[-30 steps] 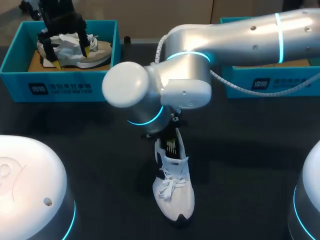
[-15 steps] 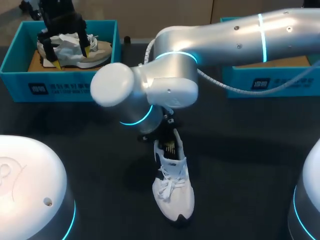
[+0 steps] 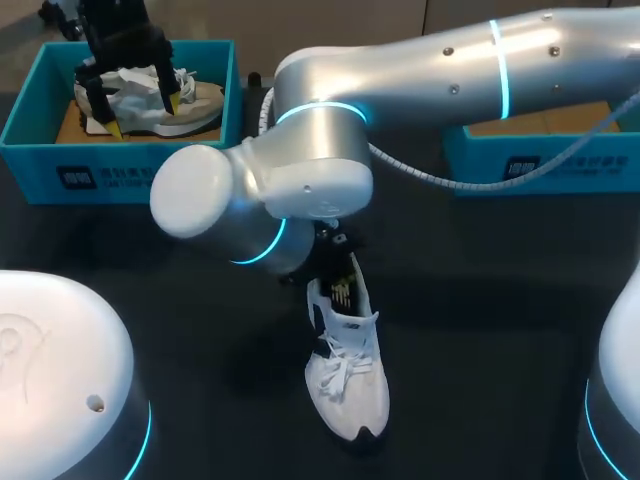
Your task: Take the shoe out of the shoebox, open the shoe tongue, remove and reinsert the insole, then place the shoe into the shoebox
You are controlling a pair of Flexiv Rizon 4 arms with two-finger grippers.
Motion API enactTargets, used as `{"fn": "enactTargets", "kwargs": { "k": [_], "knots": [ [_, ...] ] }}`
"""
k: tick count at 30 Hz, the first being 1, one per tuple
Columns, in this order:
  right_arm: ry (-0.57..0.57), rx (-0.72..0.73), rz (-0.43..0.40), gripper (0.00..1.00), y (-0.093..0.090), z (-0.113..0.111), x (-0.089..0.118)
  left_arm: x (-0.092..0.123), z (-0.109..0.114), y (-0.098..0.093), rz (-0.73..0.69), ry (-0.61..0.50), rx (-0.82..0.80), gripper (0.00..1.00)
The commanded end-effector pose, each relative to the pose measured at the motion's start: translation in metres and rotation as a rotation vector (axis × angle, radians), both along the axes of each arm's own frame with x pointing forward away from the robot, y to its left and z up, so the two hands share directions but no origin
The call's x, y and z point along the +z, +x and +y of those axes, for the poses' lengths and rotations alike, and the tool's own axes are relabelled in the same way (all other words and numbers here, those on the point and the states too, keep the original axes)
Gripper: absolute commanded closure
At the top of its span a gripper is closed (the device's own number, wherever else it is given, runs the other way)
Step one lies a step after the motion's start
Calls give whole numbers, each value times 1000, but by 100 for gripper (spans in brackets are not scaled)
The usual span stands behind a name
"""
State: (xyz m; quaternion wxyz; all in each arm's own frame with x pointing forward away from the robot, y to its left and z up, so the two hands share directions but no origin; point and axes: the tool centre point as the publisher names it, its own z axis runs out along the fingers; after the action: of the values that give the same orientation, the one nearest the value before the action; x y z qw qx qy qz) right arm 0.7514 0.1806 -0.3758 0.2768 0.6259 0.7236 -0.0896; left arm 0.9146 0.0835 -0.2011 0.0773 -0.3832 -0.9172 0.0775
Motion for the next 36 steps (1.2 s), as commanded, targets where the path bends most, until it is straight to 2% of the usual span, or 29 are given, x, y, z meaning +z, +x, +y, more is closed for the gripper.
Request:
{"fn": "enactTargets", "kwargs": {
  "k": [1, 8, 11, 13, 18, 24, 28, 36],
  "knots": [
    [-35, -15, 19, 100, 8, 5, -12, 0, 0, 1, 1, 3, -1, 0],
    [31, -29, 87, 100, 14, 0, -41, 0, 0, 1, 1, 3, -1, 0],
    [69, -24, 102, 100, 11, 1, -45, 0, 0, 1, 1, 3, -1, 0],
    [79, -25, 99, 100, 6, 3, -42, 0, 0, 1, 1, 3, -1, 0],
    [62, -13, 43, 100, -5, 5, -14, 0, 0, 1, 1, 3, -1, 0],
    [11, 10, -14, 100, -8, 12, 8, 0, 0, 1, 1, 3, -1, 0],
    [9, 17, -21, 100, -2, 11, 7, 0, 0, 1, 1, 3, -1, 0],
    [93, -8, 8, 100, 12, 0, -20, 0, 0, 1, 1, 3, -1, 0]
  ]
}}
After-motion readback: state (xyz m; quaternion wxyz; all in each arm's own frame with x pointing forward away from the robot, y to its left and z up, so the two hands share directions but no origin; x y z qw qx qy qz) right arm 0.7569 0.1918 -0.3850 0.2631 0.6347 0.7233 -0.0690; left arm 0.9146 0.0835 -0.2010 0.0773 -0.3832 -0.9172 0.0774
